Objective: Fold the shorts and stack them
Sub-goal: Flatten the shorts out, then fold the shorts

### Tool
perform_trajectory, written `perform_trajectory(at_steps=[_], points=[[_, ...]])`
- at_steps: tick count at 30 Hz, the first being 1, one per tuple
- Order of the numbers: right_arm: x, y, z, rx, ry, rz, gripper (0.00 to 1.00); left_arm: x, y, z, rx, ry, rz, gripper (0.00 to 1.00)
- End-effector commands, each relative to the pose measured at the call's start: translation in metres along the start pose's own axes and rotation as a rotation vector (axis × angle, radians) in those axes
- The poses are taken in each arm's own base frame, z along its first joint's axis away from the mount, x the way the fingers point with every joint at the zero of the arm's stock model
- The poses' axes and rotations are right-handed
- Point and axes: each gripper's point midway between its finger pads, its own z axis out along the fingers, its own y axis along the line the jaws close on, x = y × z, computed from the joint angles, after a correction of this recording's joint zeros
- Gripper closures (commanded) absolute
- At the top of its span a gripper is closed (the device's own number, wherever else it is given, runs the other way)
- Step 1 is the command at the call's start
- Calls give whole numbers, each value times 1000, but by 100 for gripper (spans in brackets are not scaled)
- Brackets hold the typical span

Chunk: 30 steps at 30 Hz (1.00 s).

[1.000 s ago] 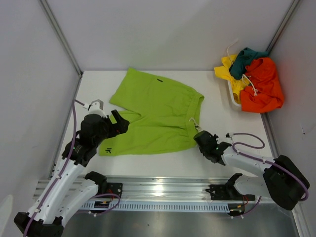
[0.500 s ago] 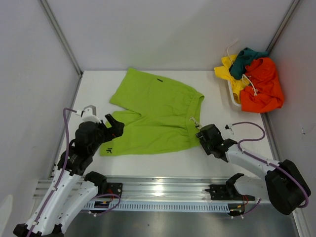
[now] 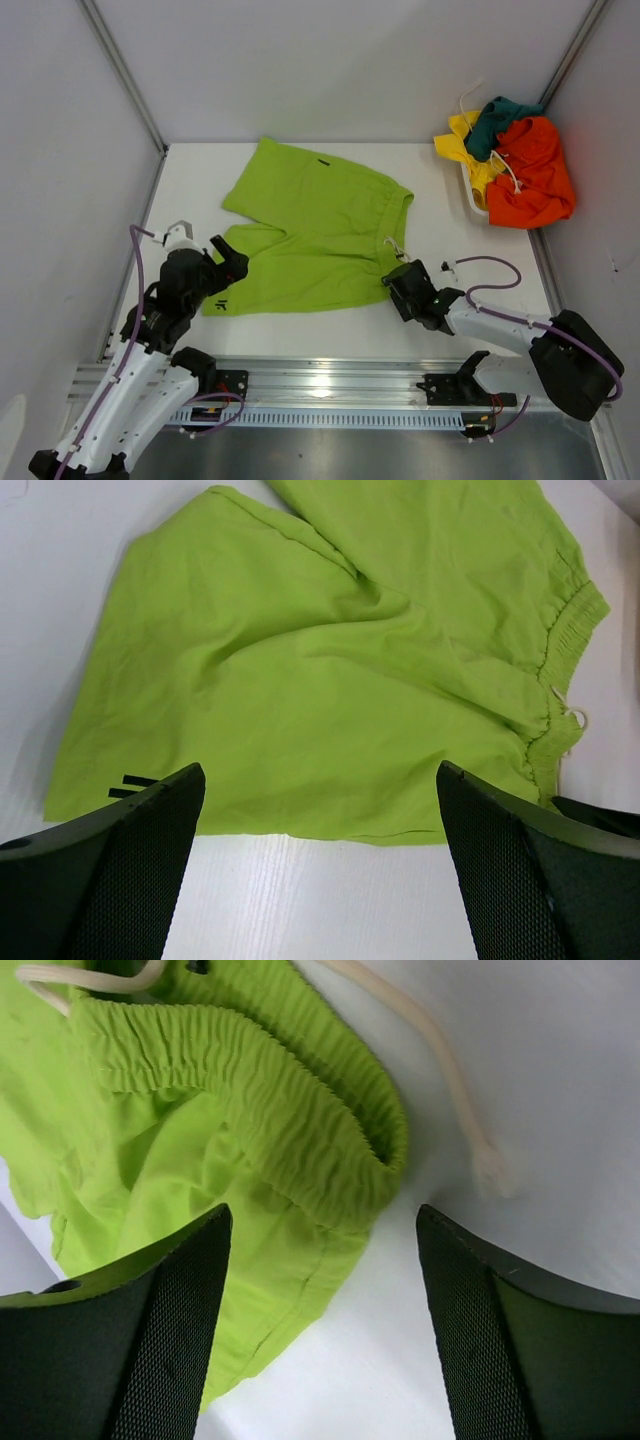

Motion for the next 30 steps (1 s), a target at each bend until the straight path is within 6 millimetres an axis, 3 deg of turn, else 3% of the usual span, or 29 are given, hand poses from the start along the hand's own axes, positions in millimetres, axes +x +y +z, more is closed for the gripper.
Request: perform_trajectory(at_steps=[1,8,9,12,15,17,21,30], points=[[-5,3,11,3,-51,34,24,-6,7,1,-46,-32,-36,1],[-6,-3,28,94,-66,59,34,-12,14,-2,-81,-72,-77,1],[-6,-2,28,98,-66,64,45,-12,17,-2,-95,-74,-83,1],[-8,-3,29,116,-79,75,67,-11,22,-1,-124,-76,-90,1],[-12,-1,31,123,-94,84,81,-8,24,4,-140,-64,-85,1],[-14,5,33,124,-103,89,83,-3,26,9,-158,-43,-82,1],[-22,14,41,140,-125,127,100,7,30,19,-194,5,-78,1],[-49,27,64,151,-206,302,100,27,32,31,-187,43,-141,1]])
